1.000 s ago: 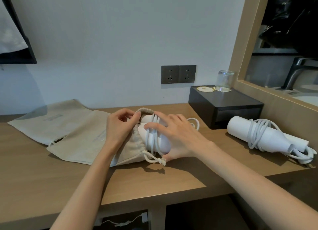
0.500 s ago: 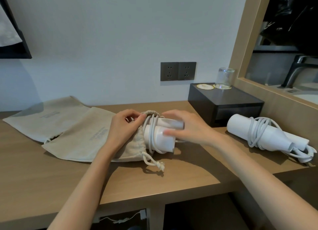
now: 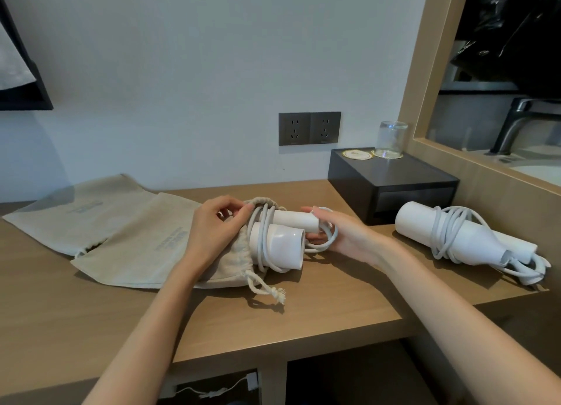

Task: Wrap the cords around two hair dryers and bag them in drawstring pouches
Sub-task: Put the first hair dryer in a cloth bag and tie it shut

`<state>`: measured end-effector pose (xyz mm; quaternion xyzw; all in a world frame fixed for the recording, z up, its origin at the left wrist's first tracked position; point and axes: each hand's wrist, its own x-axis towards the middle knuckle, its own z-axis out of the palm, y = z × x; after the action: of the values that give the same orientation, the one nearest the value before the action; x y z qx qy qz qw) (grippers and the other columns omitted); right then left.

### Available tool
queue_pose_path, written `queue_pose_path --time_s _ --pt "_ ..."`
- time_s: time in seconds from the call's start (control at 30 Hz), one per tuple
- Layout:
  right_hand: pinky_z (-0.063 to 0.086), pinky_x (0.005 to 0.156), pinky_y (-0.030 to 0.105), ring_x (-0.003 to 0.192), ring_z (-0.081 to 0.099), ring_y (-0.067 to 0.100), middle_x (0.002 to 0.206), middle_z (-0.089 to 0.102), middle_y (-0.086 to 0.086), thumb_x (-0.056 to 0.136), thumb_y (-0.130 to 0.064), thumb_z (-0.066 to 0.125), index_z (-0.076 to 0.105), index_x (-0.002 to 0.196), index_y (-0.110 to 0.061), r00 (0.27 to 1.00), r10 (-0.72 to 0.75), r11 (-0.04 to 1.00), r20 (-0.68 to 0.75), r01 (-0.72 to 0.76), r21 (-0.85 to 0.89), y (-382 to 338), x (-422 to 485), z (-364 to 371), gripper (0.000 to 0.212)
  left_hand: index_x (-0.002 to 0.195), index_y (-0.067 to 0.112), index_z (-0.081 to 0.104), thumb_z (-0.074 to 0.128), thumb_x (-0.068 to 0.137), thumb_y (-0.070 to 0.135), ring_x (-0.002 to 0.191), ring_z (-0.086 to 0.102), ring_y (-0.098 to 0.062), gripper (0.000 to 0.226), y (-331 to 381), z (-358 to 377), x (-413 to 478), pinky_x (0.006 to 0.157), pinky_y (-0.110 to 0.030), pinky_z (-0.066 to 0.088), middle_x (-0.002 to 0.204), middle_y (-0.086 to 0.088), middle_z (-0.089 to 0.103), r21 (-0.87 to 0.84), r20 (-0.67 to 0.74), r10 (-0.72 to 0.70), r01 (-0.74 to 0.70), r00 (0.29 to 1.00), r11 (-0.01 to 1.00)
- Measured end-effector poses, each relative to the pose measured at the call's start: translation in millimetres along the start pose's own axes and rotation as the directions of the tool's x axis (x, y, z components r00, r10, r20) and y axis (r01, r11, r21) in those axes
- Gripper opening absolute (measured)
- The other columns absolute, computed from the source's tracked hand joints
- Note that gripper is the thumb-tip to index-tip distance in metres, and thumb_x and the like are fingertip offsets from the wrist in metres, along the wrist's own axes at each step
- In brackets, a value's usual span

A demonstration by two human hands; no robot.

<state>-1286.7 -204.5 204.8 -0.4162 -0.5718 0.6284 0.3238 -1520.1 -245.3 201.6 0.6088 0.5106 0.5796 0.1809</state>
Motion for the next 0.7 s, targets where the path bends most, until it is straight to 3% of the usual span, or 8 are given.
queue_pose_path --time_s 0.1,0.3,0.43,0.53,0.7 --pt "0.054 0.088 0.031 0.112 0.056 0.019 0.128 0.049 0.000 0.077 -0.039 0.067 0.047 0.129 -0.028 0.998 -0.030 0.993 0.055 0.036 -0.111 -3.8 -6.5 4.5 0.056 0.072 0.025 0.070 0.068 0.085 0.028 0.063 0.048 -0.009 0.014 -3.6 -0.8 1.8 0.061 -0.026 0.040 0.067 0.008 0.063 0.057 -0.001 0.058 -0.058 0.998 0.997" --pt "0.054 0.082 0.020 0.107 0.056 0.014 0.123 0.048 -0.006 0.075 -0.020 0.079 0.043 0.126 -0.035 0.971 -0.236 0.903 0.036 0.233 -0.362 -5.6 -16.4 12.8 0.064 0.078 0.026 0.068 0.065 0.088 0.027 0.072 0.051 -0.007 0.010 -0.4 -1.9 2.0 0.064 -0.021 0.039 0.076 0.012 0.065 0.188 0.021 0.203 -0.204 0.979 0.961" --pt "0.049 0.078 0.011 0.105 0.054 0.010 0.119 0.045 -0.013 0.071 -0.016 0.082 0.043 0.125 -0.033 0.940 -0.337 0.849 0.062 0.332 -0.410 -7.7 -18.0 24.7 0.068 0.081 0.021 0.069 0.066 0.088 0.027 0.068 0.051 -0.008 0.010 2.7 -1.7 1.4 0.061 -0.022 0.041 0.076 0.009 0.066 0.150 -0.011 0.192 -0.189 0.981 0.971" --pt "0.050 0.077 0.012 0.105 0.054 0.009 0.118 0.046 -0.011 0.069 -0.016 0.084 0.045 0.122 -0.029 0.920 -0.390 0.831 0.050 0.374 -0.412 -6.8 -14.2 37.2 0.067 0.084 0.018 0.070 0.067 0.087 0.027 0.068 0.053 -0.008 0.010 7.3 -2.5 0.4 0.061 -0.021 0.043 0.078 0.007 0.067 0.115 -0.028 0.200 -0.196 0.979 0.974" --pt "0.048 0.071 0.006 0.099 0.054 0.008 0.112 0.047 -0.014 0.068 -0.023 0.085 0.043 0.120 -0.030 0.918 -0.397 0.841 -0.015 0.358 -0.406 -3.0 -5.9 56.7 0.067 0.086 0.018 0.071 0.066 0.088 0.024 0.075 0.058 -0.011 0.008 11.8 -3.7 0.4 0.064 -0.021 0.044 0.083 0.008 0.069 0.061 -0.057 0.215 -0.212 0.975 0.976"
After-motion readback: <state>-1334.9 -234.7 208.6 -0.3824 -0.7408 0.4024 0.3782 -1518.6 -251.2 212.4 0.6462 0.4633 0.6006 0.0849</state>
